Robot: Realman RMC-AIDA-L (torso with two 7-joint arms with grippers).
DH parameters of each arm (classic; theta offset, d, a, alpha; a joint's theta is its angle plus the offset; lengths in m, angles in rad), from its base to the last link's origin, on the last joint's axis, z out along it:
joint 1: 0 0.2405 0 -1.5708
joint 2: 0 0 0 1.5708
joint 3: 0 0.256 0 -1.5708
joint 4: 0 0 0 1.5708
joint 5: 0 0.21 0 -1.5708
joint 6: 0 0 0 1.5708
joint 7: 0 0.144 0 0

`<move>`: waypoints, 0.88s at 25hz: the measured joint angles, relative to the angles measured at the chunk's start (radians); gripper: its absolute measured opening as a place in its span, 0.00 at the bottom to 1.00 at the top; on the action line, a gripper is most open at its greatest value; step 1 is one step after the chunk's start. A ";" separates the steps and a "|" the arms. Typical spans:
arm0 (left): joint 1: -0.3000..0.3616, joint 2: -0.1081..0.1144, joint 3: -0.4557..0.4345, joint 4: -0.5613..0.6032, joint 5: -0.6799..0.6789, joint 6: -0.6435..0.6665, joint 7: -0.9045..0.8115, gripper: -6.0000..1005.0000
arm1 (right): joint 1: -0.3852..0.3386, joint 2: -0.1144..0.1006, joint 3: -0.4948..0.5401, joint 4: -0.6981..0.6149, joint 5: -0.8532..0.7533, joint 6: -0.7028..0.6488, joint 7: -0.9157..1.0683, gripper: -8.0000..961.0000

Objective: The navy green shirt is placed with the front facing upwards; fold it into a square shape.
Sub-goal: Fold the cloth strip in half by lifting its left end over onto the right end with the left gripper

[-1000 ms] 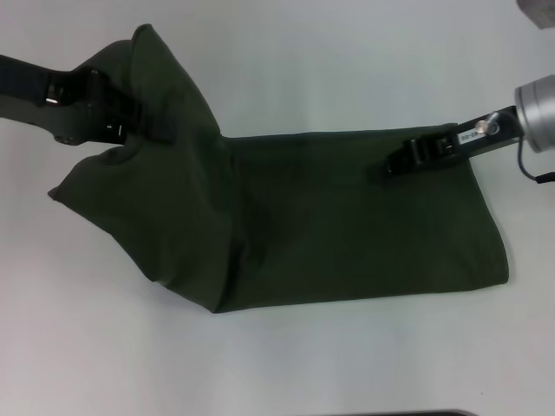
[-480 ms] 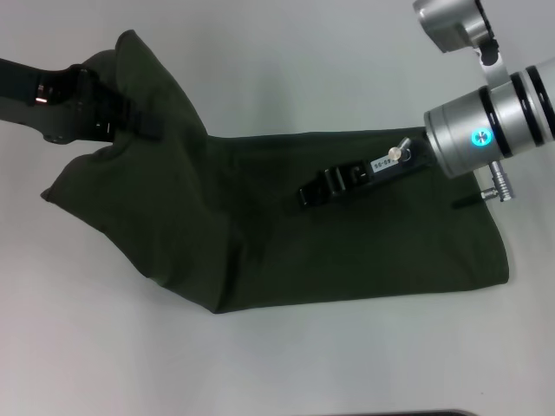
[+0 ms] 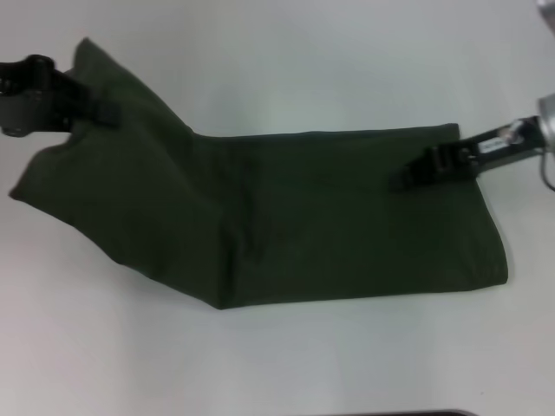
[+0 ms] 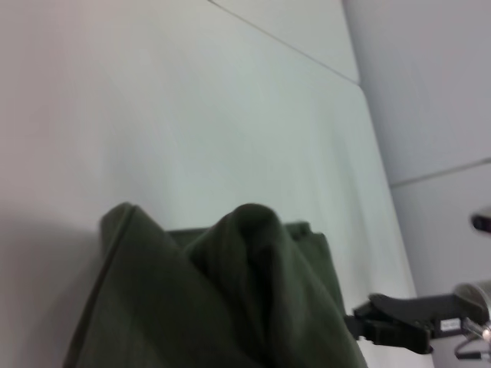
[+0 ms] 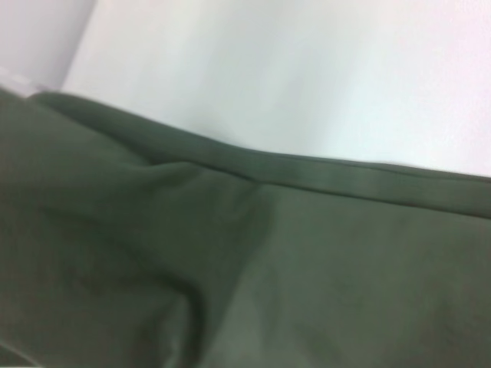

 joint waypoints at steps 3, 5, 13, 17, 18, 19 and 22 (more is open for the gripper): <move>0.018 0.025 -0.019 -0.002 0.000 -0.007 -0.008 0.08 | -0.031 -0.026 0.016 0.000 -0.003 0.000 0.004 0.02; 0.025 0.043 -0.033 -0.004 0.007 -0.008 -0.009 0.08 | -0.044 -0.037 0.025 0.001 -0.004 0.001 0.007 0.02; 0.036 0.084 -0.072 -0.020 0.036 0.003 -0.021 0.08 | -0.049 -0.060 0.040 -0.001 -0.024 0.001 0.019 0.02; 0.040 0.084 -0.084 -0.033 0.051 0.018 -0.026 0.08 | -0.043 -0.064 0.068 -0.001 -0.058 -0.001 0.021 0.02; 0.042 0.082 -0.085 -0.036 0.051 0.020 -0.027 0.08 | -0.042 -0.066 0.075 -0.002 -0.064 -0.001 0.021 0.02; 0.043 0.079 -0.085 -0.040 0.049 0.027 -0.028 0.08 | -0.041 -0.067 0.080 -0.002 -0.069 -0.001 0.022 0.02; 0.035 0.059 -0.082 -0.046 0.019 0.066 -0.029 0.08 | -0.038 -0.071 0.085 -0.004 -0.088 -0.002 0.022 0.02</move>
